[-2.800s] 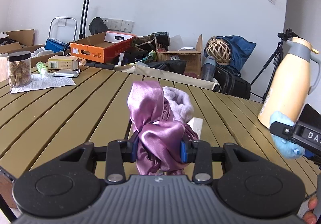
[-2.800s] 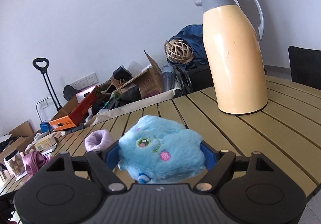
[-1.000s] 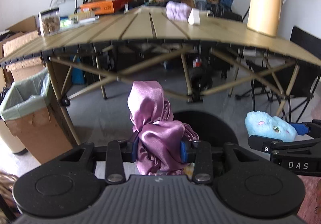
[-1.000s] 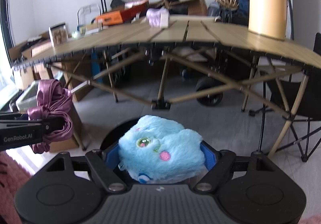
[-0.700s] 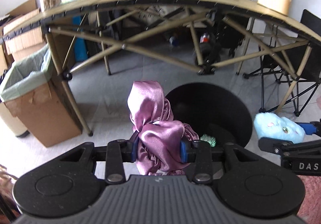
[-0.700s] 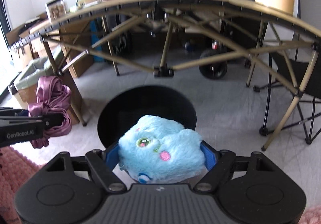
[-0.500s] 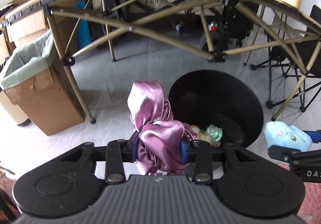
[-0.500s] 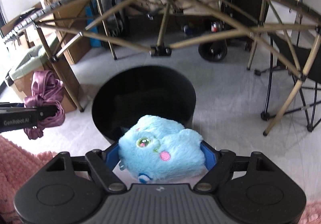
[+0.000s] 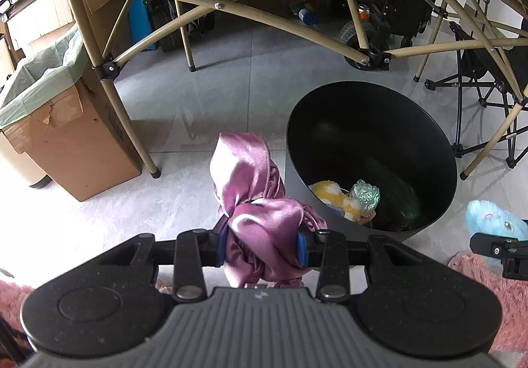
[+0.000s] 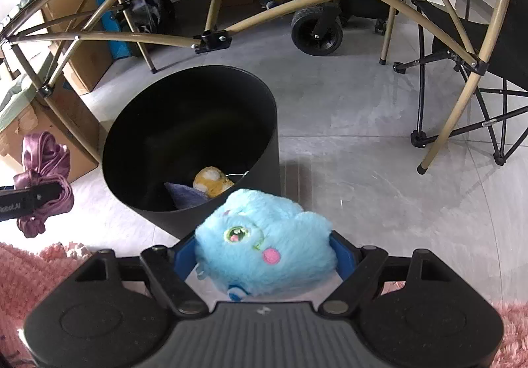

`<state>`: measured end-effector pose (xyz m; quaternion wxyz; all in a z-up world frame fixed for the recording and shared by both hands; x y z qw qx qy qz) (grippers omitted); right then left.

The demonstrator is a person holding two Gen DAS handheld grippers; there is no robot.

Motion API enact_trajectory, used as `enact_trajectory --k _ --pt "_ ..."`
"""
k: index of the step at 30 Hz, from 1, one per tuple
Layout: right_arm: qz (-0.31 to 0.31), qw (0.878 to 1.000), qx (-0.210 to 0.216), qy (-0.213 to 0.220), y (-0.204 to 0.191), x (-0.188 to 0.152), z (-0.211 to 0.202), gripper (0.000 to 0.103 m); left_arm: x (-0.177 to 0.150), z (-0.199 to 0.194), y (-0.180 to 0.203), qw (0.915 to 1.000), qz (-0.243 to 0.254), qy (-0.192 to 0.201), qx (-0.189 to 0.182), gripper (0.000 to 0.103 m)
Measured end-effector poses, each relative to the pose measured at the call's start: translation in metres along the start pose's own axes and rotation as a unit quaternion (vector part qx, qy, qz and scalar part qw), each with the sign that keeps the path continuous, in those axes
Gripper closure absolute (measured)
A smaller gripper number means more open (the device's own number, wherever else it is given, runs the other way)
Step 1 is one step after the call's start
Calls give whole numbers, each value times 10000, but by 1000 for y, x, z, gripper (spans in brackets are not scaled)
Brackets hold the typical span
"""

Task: Collect trash
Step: 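Lower the pink scrunchie into the black bin and open the left tool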

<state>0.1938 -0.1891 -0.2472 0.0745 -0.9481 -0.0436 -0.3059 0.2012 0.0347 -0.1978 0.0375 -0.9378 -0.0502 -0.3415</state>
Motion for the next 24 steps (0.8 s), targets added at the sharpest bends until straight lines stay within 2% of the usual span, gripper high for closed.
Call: enact_trajectory --k 9,14,20,24 --pt "170 9997 -161 22 11 5 4 23 4 8 -1 9997 -103 -211 -3 65" --pt "335 9991 -250 112 20 12 5 23 15 5 -4 9997 -229 -104 -12 65" --pt "591 9973 -354 242 36 22 6 23 28 2 7 9999 -97 104 -70 65" --pt "775 9958 -415 261 46 27 9 23 35 6 20 9998 11 90 -170 65"
Point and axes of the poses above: each gripper's, at about its wrist camera, not at the fingertips, and z roughly the way its jaws point, y to its right, x to its top, the point moved 4 cm from there along z, roughly the way its jaws point, and after that the axes turned 8 degrees about y, right-handed, at the moved point
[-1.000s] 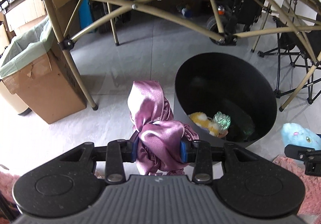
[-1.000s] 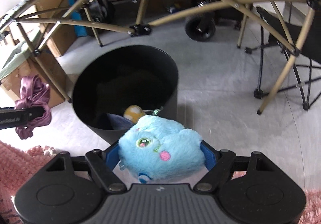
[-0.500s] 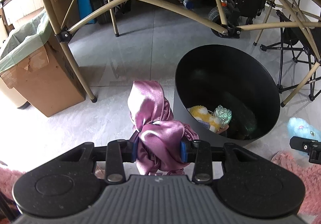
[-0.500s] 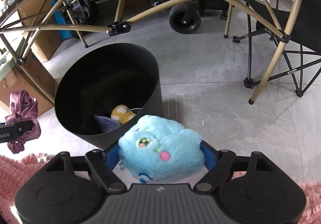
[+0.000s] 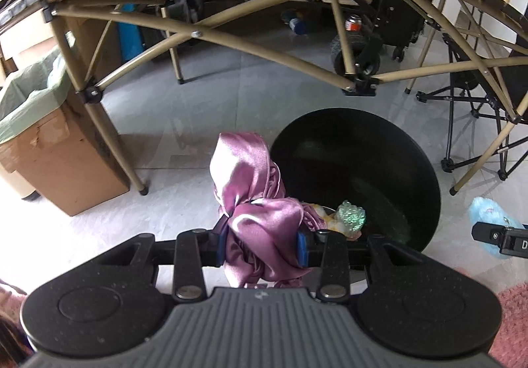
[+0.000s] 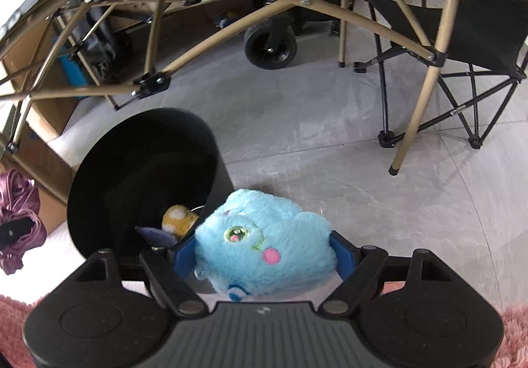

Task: Collect trash
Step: 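Lower the pink scrunchie into the black bin and open the left tool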

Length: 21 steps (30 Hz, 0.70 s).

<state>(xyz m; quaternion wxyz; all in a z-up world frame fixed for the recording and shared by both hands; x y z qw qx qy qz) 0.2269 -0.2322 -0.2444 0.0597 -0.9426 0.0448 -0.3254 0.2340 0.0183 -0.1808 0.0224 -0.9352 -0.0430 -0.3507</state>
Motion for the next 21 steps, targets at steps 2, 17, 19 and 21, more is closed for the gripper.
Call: enact_trajectory --k 2,17,19,21 --pt "74 10000 -11 8 3 2 2 23 3 3 7 10000 61 -27 -45 65" --pt "622 9981 14 46 29 12 8 23 16 34 71 9976 512 -216 -407 65" --pt "680 9977 30 60 31 13 8 23 17 38 79 9972 556 -239 -437 65" --pt "710 9974 43 83 33 14 7 23 19 41 86 9969 590 -238 -456 65"
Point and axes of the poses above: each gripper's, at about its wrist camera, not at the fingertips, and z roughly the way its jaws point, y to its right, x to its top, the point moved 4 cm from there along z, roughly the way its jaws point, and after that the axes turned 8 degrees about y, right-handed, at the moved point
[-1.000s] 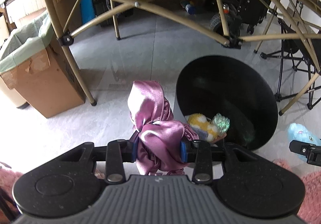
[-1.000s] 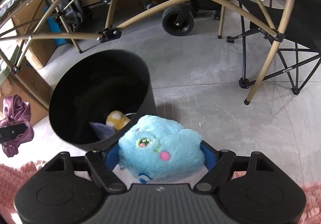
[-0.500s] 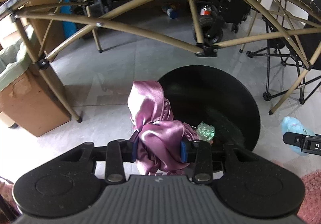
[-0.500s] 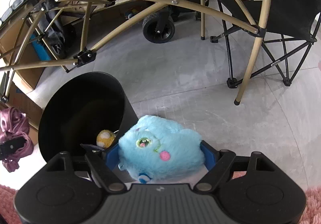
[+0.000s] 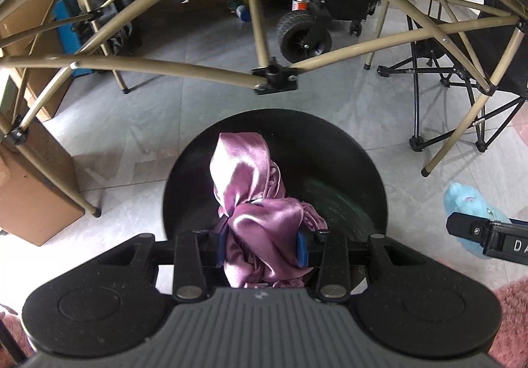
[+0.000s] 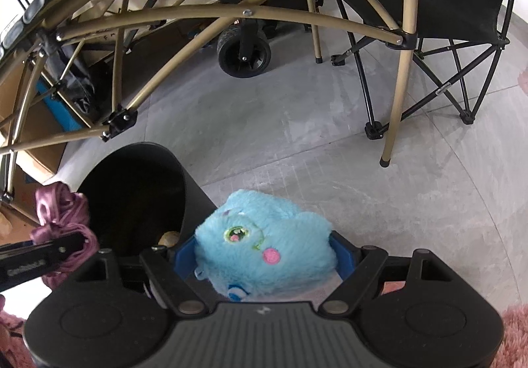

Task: Collect trash
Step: 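Lower the pink scrunchie into the black bin and open the left tool, then lower the blue plush toy into the black bin and open the right tool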

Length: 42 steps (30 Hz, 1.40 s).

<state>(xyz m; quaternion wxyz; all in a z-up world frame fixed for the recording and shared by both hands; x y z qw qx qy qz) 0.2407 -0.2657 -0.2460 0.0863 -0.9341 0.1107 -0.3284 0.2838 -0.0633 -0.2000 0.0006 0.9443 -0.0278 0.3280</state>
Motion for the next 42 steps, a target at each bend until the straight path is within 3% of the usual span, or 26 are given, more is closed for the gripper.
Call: enact_trajectory --k 12,14,15,16,17,18,42 --pt "-10 10000 -9 61 0 2 -2 23 8 8 11 10000 -31 -37 -56 60" --pt "-16 10000 -14 64 -1 1 -2 23 8 7 10 9999 -74 -34 -65 50" --pt "-20 10000 -14 63 -1 1 -2 23 8 6 10 9999 -104 -9 -58 35" --pt "-25 10000 -16 62 -1 1 -2 23 9 5 9 9999 -138 37 -33 13" --pt "-30 10000 -18 60 -2 1 -2 23 10 3 8 9998 -176 95 25 3" --pt "-35 10000 -19 58 -2 1 -2 23 11 2 6 9996 -215 167 100 0" --pt "-187 9997 57 168 -14 3 -8 23 8 -6 -9 9993 -332 134 147 0"
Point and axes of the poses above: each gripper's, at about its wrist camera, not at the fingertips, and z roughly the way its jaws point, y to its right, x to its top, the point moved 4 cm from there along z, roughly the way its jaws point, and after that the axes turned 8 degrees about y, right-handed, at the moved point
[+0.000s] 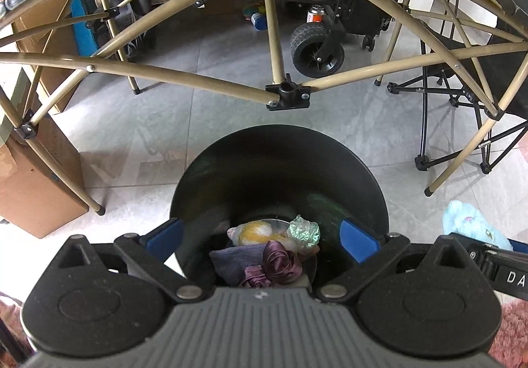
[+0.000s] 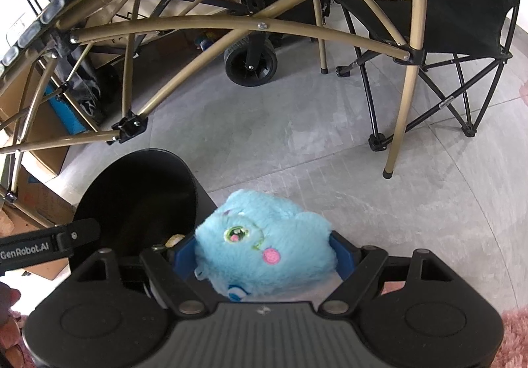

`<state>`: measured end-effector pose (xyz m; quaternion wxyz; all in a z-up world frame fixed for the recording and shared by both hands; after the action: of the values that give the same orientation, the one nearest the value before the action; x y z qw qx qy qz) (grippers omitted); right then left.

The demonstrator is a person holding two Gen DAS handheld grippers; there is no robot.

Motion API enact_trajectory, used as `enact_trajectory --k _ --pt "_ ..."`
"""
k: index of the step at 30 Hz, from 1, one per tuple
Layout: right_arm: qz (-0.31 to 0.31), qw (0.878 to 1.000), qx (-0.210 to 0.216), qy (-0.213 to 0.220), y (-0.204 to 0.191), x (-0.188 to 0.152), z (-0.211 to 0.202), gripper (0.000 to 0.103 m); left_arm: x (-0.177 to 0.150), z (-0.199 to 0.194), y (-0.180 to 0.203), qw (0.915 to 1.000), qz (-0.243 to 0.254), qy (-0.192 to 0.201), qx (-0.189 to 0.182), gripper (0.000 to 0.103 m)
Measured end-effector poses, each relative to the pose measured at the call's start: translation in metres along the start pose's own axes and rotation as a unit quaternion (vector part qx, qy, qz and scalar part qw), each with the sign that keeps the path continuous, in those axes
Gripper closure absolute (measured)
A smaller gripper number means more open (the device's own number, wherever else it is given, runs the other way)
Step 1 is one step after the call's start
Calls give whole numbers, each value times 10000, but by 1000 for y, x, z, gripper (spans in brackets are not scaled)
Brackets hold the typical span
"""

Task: Collect trash
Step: 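Lower the blue plush toy into the black bin and open the right tool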

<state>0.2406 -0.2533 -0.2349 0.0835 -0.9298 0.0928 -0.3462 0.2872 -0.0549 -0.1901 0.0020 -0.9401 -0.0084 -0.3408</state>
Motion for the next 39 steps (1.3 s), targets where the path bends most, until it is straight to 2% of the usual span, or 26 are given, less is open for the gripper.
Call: enact_trajectory --k 14,29,39 --pt "-558 9973 365 310 -57 9 -9 23 -2 -20 -49 9990 -369 174 171 0" --pt "-1248 9902 609 131 -132 -4 6 23 -15 -35 -124 9938 -1009 157 438 0" --pt "-1490 9873 550 -9 -159 -12 21 23 -25 -38 -155 9902 -1278 70 552 0"
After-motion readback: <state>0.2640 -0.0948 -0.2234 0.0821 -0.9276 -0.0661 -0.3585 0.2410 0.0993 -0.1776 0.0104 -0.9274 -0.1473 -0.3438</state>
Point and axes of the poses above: each gripper's, at about its wrist camera, not at the fingertips, and z roughly the way its jaws point, y to its right, x to its top, the point moved 4 cm from there along z, roughly the way its jaws point, and after that the axes turned 8 degrees about y, right-handed, at the moved point
